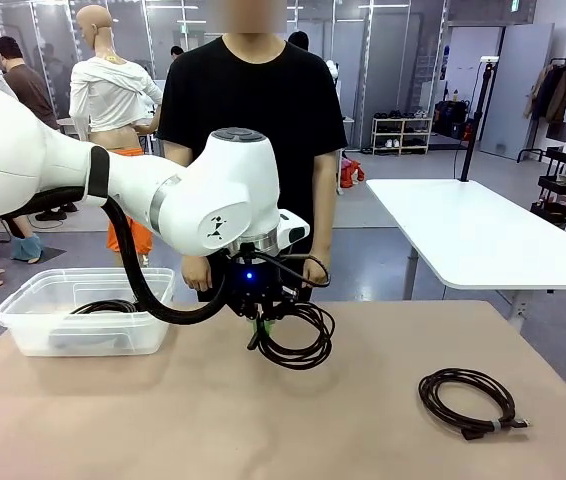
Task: Organize and store the cables.
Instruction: Place the USB Extension Cable into the Organizing box.
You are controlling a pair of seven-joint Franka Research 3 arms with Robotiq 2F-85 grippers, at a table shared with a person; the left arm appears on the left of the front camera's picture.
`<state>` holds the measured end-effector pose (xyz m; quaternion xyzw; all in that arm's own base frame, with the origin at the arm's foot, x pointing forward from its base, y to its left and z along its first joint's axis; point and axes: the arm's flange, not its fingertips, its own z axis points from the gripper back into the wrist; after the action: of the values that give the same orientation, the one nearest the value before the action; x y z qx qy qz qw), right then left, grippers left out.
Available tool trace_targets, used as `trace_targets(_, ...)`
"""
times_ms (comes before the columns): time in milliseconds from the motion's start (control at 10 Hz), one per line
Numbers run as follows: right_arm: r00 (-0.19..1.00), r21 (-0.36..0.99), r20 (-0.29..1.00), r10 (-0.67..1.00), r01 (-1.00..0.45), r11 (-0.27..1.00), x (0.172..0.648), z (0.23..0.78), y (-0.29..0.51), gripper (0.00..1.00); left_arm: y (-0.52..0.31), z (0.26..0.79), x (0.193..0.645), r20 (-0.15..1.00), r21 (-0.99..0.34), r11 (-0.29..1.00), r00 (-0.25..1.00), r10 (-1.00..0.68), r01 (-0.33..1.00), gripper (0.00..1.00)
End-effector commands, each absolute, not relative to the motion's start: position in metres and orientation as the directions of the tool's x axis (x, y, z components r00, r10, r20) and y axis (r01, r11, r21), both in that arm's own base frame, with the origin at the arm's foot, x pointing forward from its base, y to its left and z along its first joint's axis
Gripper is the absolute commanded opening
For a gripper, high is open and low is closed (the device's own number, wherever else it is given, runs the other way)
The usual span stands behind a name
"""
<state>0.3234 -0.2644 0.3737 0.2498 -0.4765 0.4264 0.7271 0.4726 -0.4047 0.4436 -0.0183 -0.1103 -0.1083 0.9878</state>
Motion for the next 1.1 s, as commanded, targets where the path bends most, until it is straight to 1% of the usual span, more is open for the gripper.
trace_targets(0, 0.204, -0.028, 0.906, 0.372, -0.845, 0.534, 0.324, 0.378, -0.262, 1.0, -0.407, 0.446, 0.476, 0.214, -0.013, 0.978, 0.956, -0.202, 0.209, 0.0)
trace_targets(100, 0.204, -0.028, 0.906, 0.372, -0.845, 0.534, 0.324, 0.378, -0.262, 1.0, -0.407, 0.446, 0.476, 0.214, -0.013, 0.978, 0.956, -0.202, 0.209, 0.0)
trace_targets(200, 0.204, -0.028, 0.906, 0.372, -0.845, 0.534, 0.324, 0.378, -0.262, 1.0, -0.405, 0.443, 0.474, 0.221, -0.013, 0.976, 0.953, -0.209, 0.217, 0.15)
trace_targets(300, 0.204, -0.028, 0.906, 0.372, -0.845, 0.534, 0.324, 0.378, -0.262, 1.0, -0.377, 0.465, 0.482, 0.305, 0.013, 0.966, 0.919, -0.249, 0.257, 0.15)
trace_targets(500, 0.204, -0.028, 0.906, 0.372, -0.845, 0.534, 0.324, 0.378, -0.262, 1.0, -0.307, 0.501, 0.498, 0.364, 0.015, 0.918, 0.853, -0.374, 0.396, 0.15)
trace_targets(600, 0.204, -0.028, 0.906, 0.372, -0.845, 0.534, 0.324, 0.378, -0.262, 1.0, -0.275, 0.511, 0.506, 0.371, 0.001, 0.903, 0.838, -0.4, 0.431, 0.15)
trace_targets(800, 0.204, -0.028, 0.906, 0.372, -0.845, 0.534, 0.324, 0.378, -0.262, 1.0, -0.209, 0.516, 0.526, 0.394, -0.002, 0.921, 0.847, -0.357, 0.389, 0.15)
trace_targets(1000, 0.204, -0.028, 0.906, 0.372, -0.845, 0.534, 0.324, 0.378, -0.262, 1.0, -0.142, 0.507, 0.547, 0.4, -0.017, 0.945, 0.868, -0.293, 0.326, 0.15)
